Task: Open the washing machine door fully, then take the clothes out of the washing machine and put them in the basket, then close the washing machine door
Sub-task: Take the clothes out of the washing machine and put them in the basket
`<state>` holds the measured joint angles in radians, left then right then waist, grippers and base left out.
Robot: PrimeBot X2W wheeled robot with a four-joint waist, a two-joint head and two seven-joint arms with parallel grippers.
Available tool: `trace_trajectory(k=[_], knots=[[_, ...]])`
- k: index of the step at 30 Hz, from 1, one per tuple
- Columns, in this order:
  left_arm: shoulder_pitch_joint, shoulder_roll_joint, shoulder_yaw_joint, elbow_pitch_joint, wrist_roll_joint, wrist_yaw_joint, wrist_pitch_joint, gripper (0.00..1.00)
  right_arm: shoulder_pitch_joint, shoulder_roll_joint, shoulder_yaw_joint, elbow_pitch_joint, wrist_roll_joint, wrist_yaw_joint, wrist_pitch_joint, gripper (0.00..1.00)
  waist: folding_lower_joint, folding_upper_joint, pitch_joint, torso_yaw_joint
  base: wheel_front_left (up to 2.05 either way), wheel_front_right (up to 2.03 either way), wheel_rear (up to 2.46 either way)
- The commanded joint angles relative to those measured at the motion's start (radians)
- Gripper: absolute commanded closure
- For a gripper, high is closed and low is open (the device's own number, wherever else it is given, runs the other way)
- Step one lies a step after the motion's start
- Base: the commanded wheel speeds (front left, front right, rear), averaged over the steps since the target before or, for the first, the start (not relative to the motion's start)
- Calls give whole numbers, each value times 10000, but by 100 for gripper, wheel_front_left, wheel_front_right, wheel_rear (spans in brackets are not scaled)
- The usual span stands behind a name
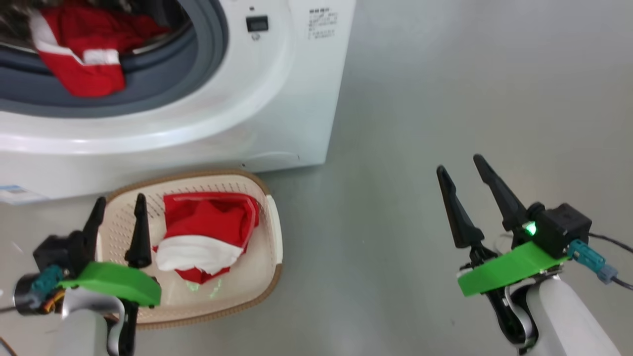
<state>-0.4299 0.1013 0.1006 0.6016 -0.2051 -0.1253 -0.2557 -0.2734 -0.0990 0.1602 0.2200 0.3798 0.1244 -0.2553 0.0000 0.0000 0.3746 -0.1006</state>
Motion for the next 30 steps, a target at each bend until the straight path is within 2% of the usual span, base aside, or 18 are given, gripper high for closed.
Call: trace_trajectory(k=[1, 11, 30], knots=[[293, 184, 340, -397, -33, -53, -61, 0, 259, -110, 141, -179, 124, 63, -65, 0, 0, 0, -529, 149, 0, 0, 0], [1565, -32, 495, -2212, 192, -53, -61, 0, 1030, -281, -70, -128, 177, 63, -65, 0, 0, 0, -1459, 333, 0, 0, 0], [4127, -469, 1029, -4820, 655, -53, -61, 0, 2037, -390, -505, -257, 184, 63, -65, 0, 0, 0, -2328, 425, 0, 0, 0]])
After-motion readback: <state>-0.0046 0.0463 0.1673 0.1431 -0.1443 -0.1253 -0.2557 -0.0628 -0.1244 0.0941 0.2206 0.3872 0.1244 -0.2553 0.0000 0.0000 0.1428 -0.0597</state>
